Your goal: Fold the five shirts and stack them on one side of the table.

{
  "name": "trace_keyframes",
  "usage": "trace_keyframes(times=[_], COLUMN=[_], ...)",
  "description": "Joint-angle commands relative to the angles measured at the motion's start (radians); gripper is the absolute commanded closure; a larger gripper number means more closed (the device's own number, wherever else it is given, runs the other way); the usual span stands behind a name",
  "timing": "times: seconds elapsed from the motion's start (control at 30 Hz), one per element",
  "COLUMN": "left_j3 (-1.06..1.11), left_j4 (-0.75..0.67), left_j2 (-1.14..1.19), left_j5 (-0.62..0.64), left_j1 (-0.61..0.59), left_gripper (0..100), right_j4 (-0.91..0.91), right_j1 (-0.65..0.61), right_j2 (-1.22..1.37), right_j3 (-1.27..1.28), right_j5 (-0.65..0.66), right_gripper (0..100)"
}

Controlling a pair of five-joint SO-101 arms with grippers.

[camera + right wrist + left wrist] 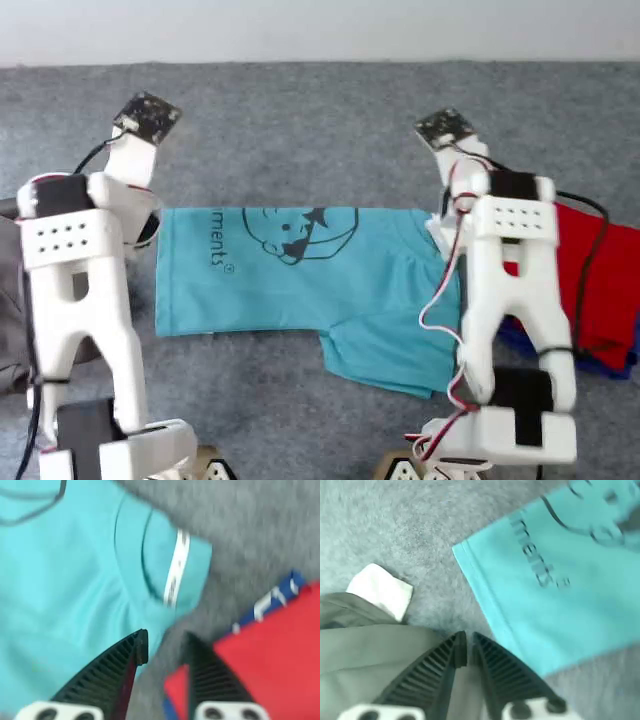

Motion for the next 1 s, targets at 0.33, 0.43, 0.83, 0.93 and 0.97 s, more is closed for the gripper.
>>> trace_keyframes(times=[0.33, 0.43, 0.83, 0.93, 0.97], left_j3=[-0.166, -0.282, -0.825, -0.912, -0.937], left_j4=[-0.232, -0.210, 0.181, 0.250, 0.270], left_j2=[0.525, 0.654, 0.796, 0.756, 0.740], left_j5=[0.161, 0.161, 0.166, 0.175, 0.190], left_j1=[0.008, 0.006, 0.043, 0.058, 0.064], left_gripper=[98, 98, 98, 98, 98], right_j4=[-0.286, -0.265, 0.053, 0.131, 0.153], right_j1=[-0.016, 0.010, 0.035, 0.030, 0.030], right_j2=[0.418, 0.498, 0.553, 0.504, 0.484], right_j3=[-0.239, -0.327, -0.603, -0.632, -0.635], right_j5=[-0.015, -0.015, -0.021, -0.023, -0.023], right_gripper=[98.9, 98.9, 98.9, 98.9, 98.9])
